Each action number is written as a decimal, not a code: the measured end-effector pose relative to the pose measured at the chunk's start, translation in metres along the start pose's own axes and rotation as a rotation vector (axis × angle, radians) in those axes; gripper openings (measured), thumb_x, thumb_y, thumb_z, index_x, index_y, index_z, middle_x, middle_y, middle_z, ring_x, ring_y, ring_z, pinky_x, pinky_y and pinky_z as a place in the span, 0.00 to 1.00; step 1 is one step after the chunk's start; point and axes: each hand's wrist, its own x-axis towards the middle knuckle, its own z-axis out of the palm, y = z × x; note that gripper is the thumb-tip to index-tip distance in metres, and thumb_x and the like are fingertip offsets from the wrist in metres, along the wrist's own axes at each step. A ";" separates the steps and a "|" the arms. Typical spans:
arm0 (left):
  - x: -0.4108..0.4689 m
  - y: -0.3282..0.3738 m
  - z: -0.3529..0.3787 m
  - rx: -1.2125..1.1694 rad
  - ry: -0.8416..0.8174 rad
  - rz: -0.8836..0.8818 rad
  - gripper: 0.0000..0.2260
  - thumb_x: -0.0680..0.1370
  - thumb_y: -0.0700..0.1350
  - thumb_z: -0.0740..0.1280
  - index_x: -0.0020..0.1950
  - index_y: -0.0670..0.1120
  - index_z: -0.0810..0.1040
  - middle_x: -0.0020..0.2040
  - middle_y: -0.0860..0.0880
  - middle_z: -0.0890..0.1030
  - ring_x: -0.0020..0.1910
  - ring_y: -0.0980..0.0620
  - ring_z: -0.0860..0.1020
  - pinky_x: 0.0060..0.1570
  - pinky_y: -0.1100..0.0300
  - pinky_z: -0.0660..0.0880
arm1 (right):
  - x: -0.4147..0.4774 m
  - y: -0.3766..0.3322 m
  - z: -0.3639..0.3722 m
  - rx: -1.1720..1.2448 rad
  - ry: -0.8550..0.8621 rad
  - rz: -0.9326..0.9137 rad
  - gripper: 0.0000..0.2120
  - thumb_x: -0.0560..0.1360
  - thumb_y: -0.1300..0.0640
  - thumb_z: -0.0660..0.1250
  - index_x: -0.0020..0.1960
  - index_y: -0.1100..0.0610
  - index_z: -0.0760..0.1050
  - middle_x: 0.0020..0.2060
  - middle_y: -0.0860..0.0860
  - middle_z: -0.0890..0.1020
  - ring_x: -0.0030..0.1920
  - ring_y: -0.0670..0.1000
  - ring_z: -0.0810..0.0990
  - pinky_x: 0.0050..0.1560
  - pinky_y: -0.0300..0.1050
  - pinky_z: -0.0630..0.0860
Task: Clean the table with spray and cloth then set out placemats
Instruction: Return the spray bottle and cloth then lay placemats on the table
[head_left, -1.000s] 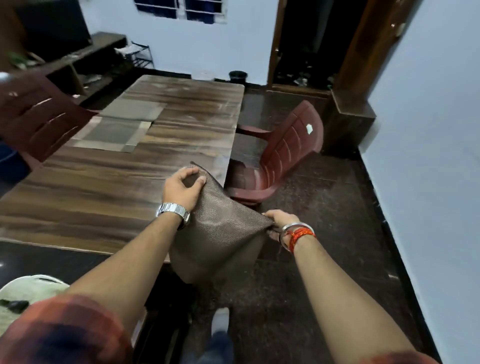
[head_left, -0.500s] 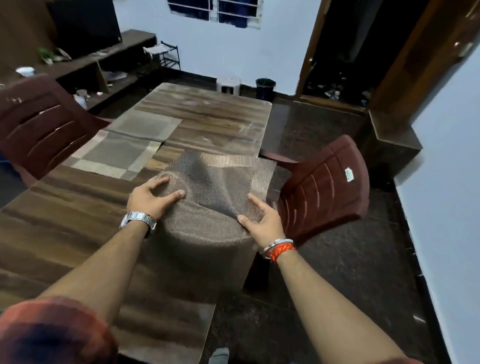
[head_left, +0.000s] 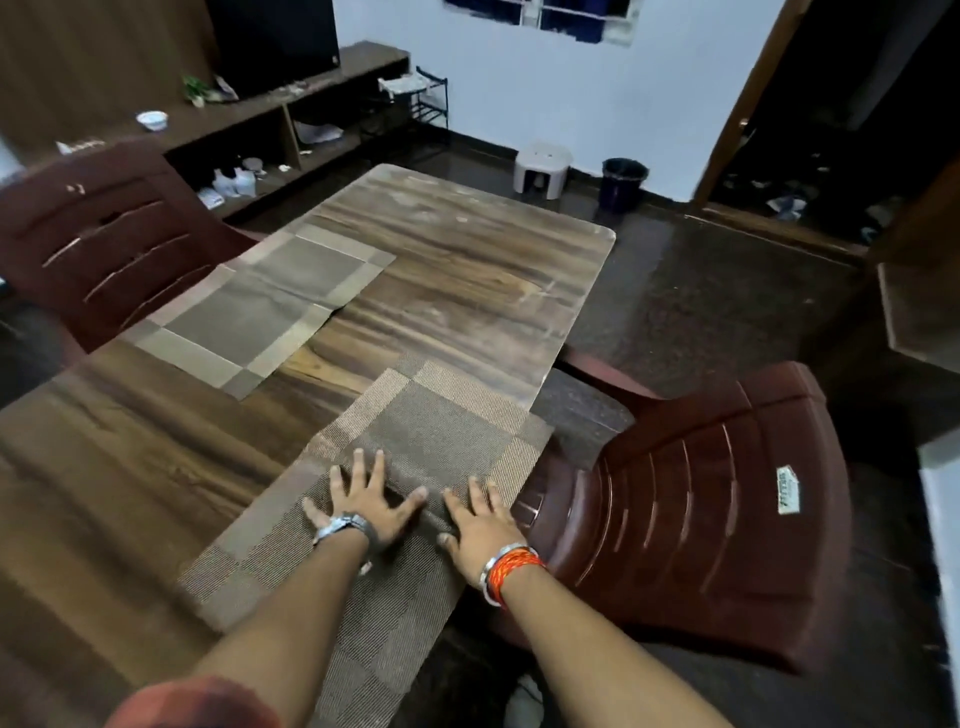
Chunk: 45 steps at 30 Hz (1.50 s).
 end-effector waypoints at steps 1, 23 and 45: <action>0.001 0.008 0.006 -0.006 -0.015 -0.038 0.48 0.69 0.81 0.49 0.82 0.59 0.38 0.82 0.57 0.34 0.82 0.44 0.36 0.73 0.28 0.43 | 0.004 0.004 0.000 -0.013 -0.011 -0.014 0.30 0.80 0.42 0.55 0.78 0.44 0.46 0.78 0.54 0.40 0.77 0.60 0.38 0.75 0.54 0.43; 0.150 0.123 -0.047 0.023 0.012 -0.004 0.60 0.60 0.86 0.51 0.81 0.55 0.32 0.81 0.52 0.30 0.81 0.46 0.34 0.73 0.29 0.38 | 0.160 0.085 -0.105 0.004 -0.047 0.034 0.30 0.79 0.42 0.57 0.77 0.41 0.49 0.78 0.51 0.43 0.77 0.56 0.39 0.76 0.53 0.44; 0.166 0.145 -0.046 -0.033 0.039 0.008 0.60 0.59 0.86 0.49 0.81 0.57 0.33 0.81 0.52 0.29 0.80 0.45 0.31 0.71 0.27 0.35 | 0.177 0.107 -0.118 0.038 -0.048 0.063 0.31 0.78 0.42 0.60 0.77 0.40 0.50 0.78 0.50 0.44 0.77 0.55 0.39 0.76 0.55 0.46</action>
